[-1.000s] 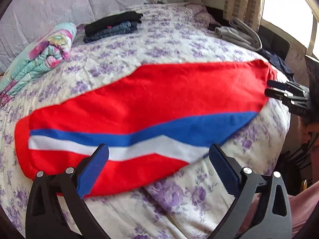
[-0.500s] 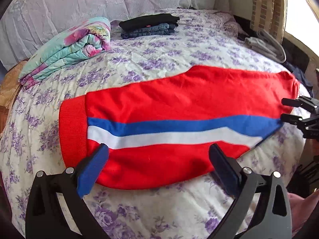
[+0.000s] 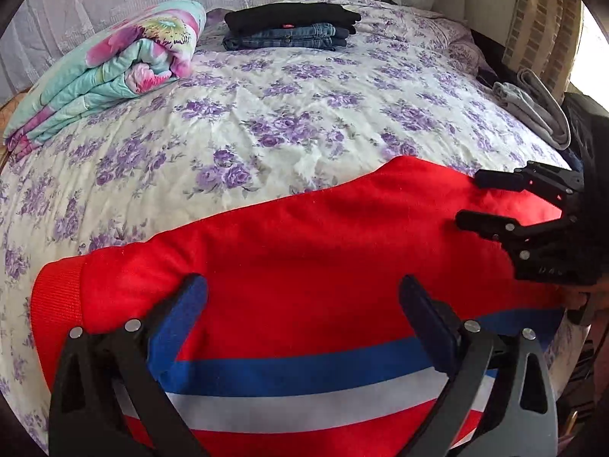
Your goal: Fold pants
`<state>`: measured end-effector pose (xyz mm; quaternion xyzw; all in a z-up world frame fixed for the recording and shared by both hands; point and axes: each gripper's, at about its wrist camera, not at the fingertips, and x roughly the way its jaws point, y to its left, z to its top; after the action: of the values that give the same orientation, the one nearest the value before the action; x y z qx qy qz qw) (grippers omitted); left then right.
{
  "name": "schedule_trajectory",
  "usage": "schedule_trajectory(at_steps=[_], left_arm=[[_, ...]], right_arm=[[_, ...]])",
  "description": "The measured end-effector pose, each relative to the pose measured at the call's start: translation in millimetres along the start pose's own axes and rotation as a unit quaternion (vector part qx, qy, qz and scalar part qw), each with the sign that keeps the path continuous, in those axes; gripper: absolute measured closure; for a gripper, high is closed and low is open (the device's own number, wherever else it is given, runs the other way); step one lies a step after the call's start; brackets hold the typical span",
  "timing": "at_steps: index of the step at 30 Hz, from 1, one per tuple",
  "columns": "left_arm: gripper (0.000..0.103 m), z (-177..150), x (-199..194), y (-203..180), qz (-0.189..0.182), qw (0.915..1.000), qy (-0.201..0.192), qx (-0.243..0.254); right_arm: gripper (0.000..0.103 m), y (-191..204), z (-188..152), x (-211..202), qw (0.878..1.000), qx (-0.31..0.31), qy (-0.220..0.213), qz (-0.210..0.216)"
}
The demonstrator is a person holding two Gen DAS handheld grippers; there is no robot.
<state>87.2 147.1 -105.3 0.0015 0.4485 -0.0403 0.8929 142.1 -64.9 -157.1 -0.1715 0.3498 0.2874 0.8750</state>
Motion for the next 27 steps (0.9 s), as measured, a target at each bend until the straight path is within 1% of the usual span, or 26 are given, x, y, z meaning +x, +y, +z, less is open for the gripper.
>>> schedule_trajectory(at_steps=[1,2,3,4,5,7,8,9,10,11,12,13,14,15,17,18,19,20,21,22,23,24,25,26,27], left_arm=[[0.005,-2.1,1.1,-0.1,0.002,1.0000,0.000,0.004],[0.005,-3.2,1.9,-0.7,0.004,1.0000,-0.001,0.006],[0.005,-3.4,1.9,-1.3,0.007,0.9999,-0.001,0.009],[0.005,-3.8,0.7,-0.9,0.008,0.9999,-0.001,0.009],[0.005,-3.5,0.7,-0.4,0.008,0.9999,-0.001,0.009],[0.005,-3.5,1.0,-1.0,0.009,0.9999,-0.001,0.010],[0.005,-3.8,1.2,-1.3,0.011,0.9999,0.000,0.011],[0.005,-4.0,1.4,-2.1,0.013,0.9998,0.000,0.012],[0.005,-3.0,2.5,-2.1,0.015,0.9998,0.002,0.014],[0.005,-2.5,3.1,-2.7,0.019,0.9997,0.004,0.015],[0.005,-2.1,2.6,-3.1,0.022,0.9996,0.005,0.015],[0.005,-1.4,0.6,-4.3,0.032,0.9994,0.005,0.012],[0.005,-1.0,-3.5,-6.0,0.035,0.9994,0.005,0.004],[0.005,-0.7,-9.8,-8.6,0.027,0.9996,0.002,-0.005],[0.005,-2.3,-27.8,-20.4,-0.030,0.9993,-0.014,-0.018],[0.005,-4.2,-34.9,-28.3,-0.052,0.9983,-0.022,-0.015],[0.005,-7.7,-39.8,-39.1,-0.061,0.9977,-0.029,-0.001],[0.005,-12.3,-40.3,-48.5,-0.053,0.9981,-0.029,0.015],[0.005,-18.7,-35.5,-55.9,-0.031,0.9987,-0.021,0.033],[0.005,-24.3,-28.1,-58.7,-0.017,0.9990,-0.010,0.041],[0.005,-32.7,-16.8,-55.5,-0.006,0.9991,0.012,0.040],[0.005,-39.4,-11.8,-51.2,-0.009,0.9991,0.017,0.036],[0.005,-45.1,-17.3,-48.8,-0.016,0.9990,0.000,0.042],[0.005,-47.6,-22.7,-48.3,-0.009,0.9988,0.000,0.048],[0.005,-49.2,-26.6,-47.3,0.009,0.9986,0.000,0.052]], right_arm=[[0.037,-10.4,-7.1,-4.4,1.000,0.003,0.001,-0.010],[0.033,-25.6,-15.4,-9.3,1.000,0.008,0.004,-0.030],[0.029,-43.7,-25.8,-17.0,0.998,0.017,0.007,-0.061],[0.021,-62.0,-35.5,-22.5,0.996,0.029,0.010,-0.088],[0.017,-84.9,-49.7,-30.9,0.993,0.051,0.012,-0.105],[0.017,-128.0,-77.0,-48.2,0.988,0.113,0.013,-0.108],[0.021,-145.8,-89.7,-58.3,0.983,0.142,0.013,-0.119],[0.028,-156.9,-98.9,-67.8,0.980,0.154,0.008,-0.129],[0.032,-162.1,-106.1,-78.7,0.976,0.159,0.007,-0.148],[0.032,-162.0,-110.1,-88.8,0.971,0.159,0.005,-0.177],[0.032,-158.0,-113.1,-100.3,0.968,0.161,-0.006,-0.194],[0.032,-150.8,-116.4,-111.4,0.967,0.163,-0.024,-0.193],[0.032,-142.2,-118.2,-120.6,0.971,0.161,-0.043,-0.172],[0.032,-128.9,-119.8,-128.2,0.975,0.155,-0.061,-0.146],[0.032,-99.8,-122.8,-133.2,0.982,0.129,-0.084,-0.109],[0.032,-87.9,-124.0,-131.0,0.984,0.116,-0.086,-0.100],[0.032,-77.7,-125.6,-124.8,0.987,0.105,-0.081,-0.093],[0.032,-71.6,-130.5,-117.3,0.989,0.098,-0.071,-0.089],[0.032,-69.0,-136.2,-111.7,0.989,0.096,-0.059,-0.094],[0.031,-71.2,-147.4,-103.9,0.989,0.100,-0.043,-0.104],[0.031,-76.8,-159.5,-102.8,0.988,0.116,-0.050,-0.093],[0.031,-83.4,-169.9,-108.2,0.985,0.137,-0.066,-0.077],[0.031,-92.0,-181.2,-114.9,0.982,0.161,-0.072,-0.062],[0.032,-98.3,-187.8,-121.3,0.980,0.175,-0.075,-0.059],[0.033,-101.5,-193.3,-128.4,0.978,0.183,-0.079,-0.059]])
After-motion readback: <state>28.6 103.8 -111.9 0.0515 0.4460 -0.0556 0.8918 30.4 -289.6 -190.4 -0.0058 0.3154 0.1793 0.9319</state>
